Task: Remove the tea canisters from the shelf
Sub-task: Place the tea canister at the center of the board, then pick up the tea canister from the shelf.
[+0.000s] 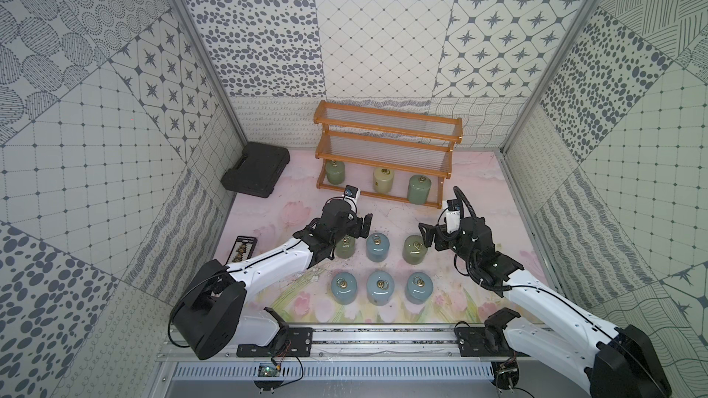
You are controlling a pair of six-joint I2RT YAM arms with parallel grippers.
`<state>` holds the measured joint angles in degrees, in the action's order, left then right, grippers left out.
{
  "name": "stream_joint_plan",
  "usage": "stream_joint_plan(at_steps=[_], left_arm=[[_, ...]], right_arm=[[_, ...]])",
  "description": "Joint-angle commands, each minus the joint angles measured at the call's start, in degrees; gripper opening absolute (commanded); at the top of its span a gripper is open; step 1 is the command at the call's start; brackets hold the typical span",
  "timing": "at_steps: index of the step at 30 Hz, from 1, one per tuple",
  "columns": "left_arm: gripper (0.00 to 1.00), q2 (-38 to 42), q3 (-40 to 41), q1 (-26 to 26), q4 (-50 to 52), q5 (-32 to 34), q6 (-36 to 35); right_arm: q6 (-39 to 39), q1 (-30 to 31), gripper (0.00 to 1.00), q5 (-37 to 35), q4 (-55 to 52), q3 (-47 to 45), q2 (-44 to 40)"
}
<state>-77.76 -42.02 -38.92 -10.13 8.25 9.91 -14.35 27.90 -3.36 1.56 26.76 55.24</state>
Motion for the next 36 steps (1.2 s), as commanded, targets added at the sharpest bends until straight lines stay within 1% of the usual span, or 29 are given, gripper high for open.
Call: stream_joint_plan(at_steps=[1,2,3,7,13,18,26,32,36], left_arm=[[1.0,-0.9,-1.1,0.2,2.2,-1.2,0.1],[1.0,-0.8,-1.0,0.2,2.3,-1.0,0.3],[1.0,-0.6,-0.9,0.2,2.1,-1.0,0.5],[1.0,0.4,0.5,0.3,1.3,-0.4,1.4],[1.0,2.8,4.2,0.3,-0.2,0.4,3.5],[1.0,6.0,7.2,0.4,-0.5,1.7,4.6],[1.0,9.9,10.3,0.6,-1.4,4.3,4.1],[1.0,10.7,11.6,0.7,-1.7,4.2,4.5],[1.0,11.1,12.5,0.7,-2.0,4.1,5.6]], right_arm=[[1.0,-1.1,0.99,1.8,2.6,3.5,2.9],[1.3,-1.5,0.99,2.1,2.1,3.9,4.5],[1.7,-2.1,0.99,2.4,1.5,6.6,6.5],[2.9,-4.4,0.99,4.3,1.4,11.7,14.1],[4.2,-7.9,0.99,6.4,0.2,22.0,27.1],[5.3,-8.8,1.0,5.7,-0.9,29.2,34.9],[5.5,-9.1,0.99,3.8,-1.4,35.7,42.0],[5.4,-9.1,1.0,2.6,-1.6,39.3,45.9],[5.0,-9.1,1.0,0.2,-2.8,41.2,47.5]])
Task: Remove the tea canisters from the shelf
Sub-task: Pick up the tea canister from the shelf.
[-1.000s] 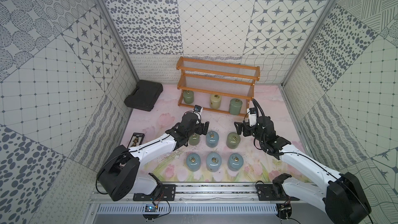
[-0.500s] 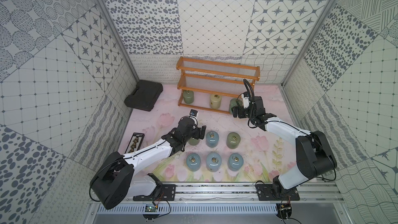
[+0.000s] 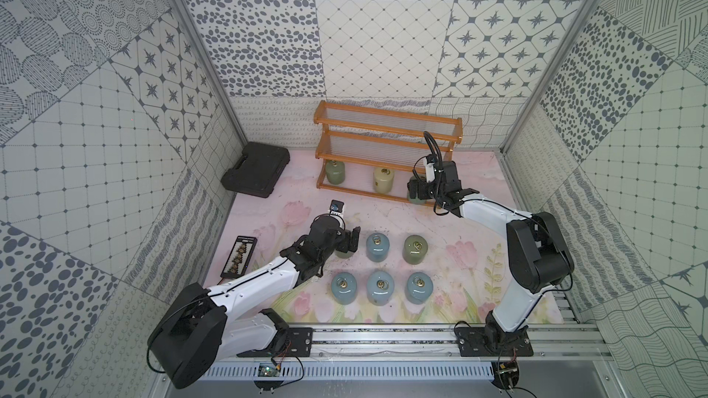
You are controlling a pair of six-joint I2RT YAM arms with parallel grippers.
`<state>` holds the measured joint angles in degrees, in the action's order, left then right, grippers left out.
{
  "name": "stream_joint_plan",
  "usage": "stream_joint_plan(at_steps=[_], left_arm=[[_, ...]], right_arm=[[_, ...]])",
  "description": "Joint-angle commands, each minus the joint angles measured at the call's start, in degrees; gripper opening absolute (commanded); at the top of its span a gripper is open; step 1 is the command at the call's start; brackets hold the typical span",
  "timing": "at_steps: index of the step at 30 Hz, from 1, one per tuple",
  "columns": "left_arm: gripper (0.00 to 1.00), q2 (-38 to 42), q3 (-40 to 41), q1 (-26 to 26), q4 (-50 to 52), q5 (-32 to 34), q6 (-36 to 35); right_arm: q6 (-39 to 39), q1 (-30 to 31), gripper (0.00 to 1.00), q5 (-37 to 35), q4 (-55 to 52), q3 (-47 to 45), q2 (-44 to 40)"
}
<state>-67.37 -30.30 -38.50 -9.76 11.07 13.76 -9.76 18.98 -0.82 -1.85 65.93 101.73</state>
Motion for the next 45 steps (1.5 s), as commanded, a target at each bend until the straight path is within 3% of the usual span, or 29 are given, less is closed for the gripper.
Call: stream_joint_plan(at_steps=[1,22,32,45], left_arm=[[1.0,0.9,1.2,0.3,-2.6,1.2,2.0],[1.0,2.0,4.1,0.3,-3.2,1.5,4.7],[1.0,2.1,3.7,0.3,-2.8,1.8,4.6],[1.0,4.6,3.3,1.0,-1.5,2.0,4.2]], right_arm=[[0.5,-0.2,0.99,-2.8,0.7,2.2,1.3],[1.2,-0.2,1.0,-3.9,2.2,5.3,6.5],[2.0,-0.3,0.84,-2.1,2.9,5.5,6.8],[2.7,-0.3,0.79,1.6,4.0,-0.3,2.6]])
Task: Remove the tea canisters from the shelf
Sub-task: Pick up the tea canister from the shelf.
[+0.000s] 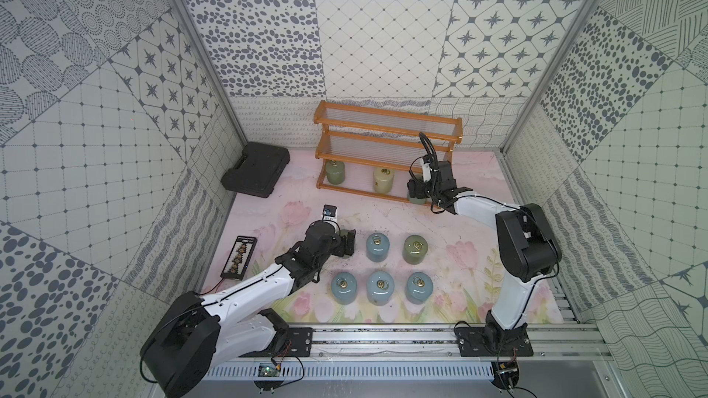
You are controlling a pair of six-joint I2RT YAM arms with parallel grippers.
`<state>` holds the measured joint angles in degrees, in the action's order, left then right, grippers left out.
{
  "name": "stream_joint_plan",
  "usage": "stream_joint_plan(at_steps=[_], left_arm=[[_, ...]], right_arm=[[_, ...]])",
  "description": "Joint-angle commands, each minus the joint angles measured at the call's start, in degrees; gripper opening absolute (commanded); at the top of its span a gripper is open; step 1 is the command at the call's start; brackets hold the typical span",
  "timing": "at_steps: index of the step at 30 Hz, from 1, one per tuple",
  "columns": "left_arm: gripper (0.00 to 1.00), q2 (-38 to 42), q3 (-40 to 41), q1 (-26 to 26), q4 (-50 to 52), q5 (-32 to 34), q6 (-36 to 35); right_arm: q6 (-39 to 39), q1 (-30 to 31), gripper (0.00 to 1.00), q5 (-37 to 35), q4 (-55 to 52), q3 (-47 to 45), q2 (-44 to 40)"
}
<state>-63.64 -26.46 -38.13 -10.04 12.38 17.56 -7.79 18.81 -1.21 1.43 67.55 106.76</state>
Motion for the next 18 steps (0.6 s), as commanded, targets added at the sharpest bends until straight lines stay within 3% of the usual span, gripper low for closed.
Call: stream_joint_plan(at_steps=[1,18], left_arm=[[1.0,0.8,-0.6,0.6,-1.1,0.6,0.5],[1.0,1.5,0.9,1.0,-1.3,0.5,2.9]], right_arm=[[0.8,-0.1,0.78,2.1,0.8,-2.2,-2.7],[1.8,0.5,0.75,7.4,3.1,-7.9,-9.1]])
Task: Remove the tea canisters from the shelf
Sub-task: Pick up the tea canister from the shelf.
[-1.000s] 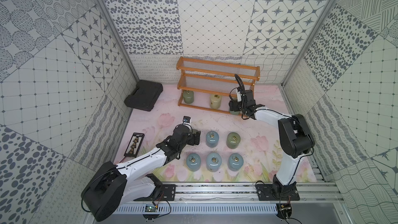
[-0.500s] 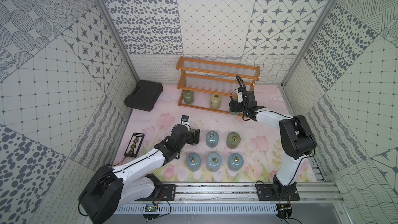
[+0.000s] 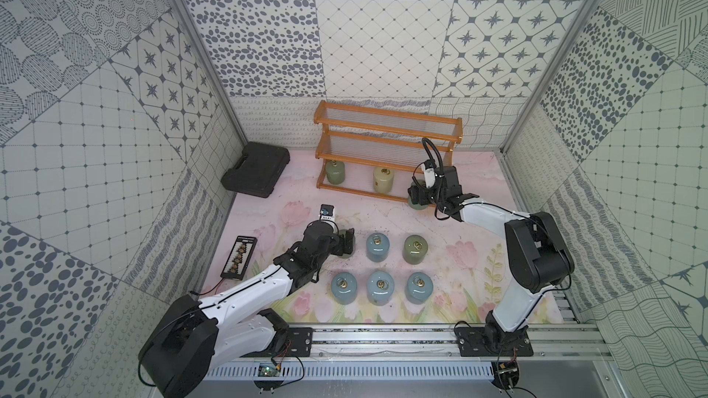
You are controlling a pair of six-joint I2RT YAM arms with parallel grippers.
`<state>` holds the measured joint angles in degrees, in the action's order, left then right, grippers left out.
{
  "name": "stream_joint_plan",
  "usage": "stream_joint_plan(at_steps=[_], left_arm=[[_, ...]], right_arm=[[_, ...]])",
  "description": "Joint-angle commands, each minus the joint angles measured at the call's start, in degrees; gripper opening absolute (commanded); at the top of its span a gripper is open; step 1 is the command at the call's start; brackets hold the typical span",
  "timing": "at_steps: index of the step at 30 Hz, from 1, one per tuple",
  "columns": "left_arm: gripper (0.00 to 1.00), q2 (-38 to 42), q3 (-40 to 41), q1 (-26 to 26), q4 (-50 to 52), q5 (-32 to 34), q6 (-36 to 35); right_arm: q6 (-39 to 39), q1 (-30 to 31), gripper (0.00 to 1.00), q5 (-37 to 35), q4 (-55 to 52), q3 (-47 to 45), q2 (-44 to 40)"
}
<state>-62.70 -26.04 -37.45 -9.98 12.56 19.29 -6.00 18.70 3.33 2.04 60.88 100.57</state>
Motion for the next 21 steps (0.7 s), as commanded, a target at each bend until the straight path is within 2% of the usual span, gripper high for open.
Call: stream_joint_plan(at_steps=[1,11,21], left_arm=[[1.0,0.5,0.5,0.4,-1.5,0.3,1.2],[1.0,0.1,0.6,0.4,-1.4,-0.4,2.0],[1.0,1.9,1.0,0.4,0.1,-0.3,2.4]], right_arm=[[0.1,0.9,0.75,3.2,2.7,-1.8,-3.4],[0.2,5.6,0.75,4.2,6.0,-4.7,-5.5],[-0.8,10.6,0.75,4.1,6.8,-2.2,-2.9]])
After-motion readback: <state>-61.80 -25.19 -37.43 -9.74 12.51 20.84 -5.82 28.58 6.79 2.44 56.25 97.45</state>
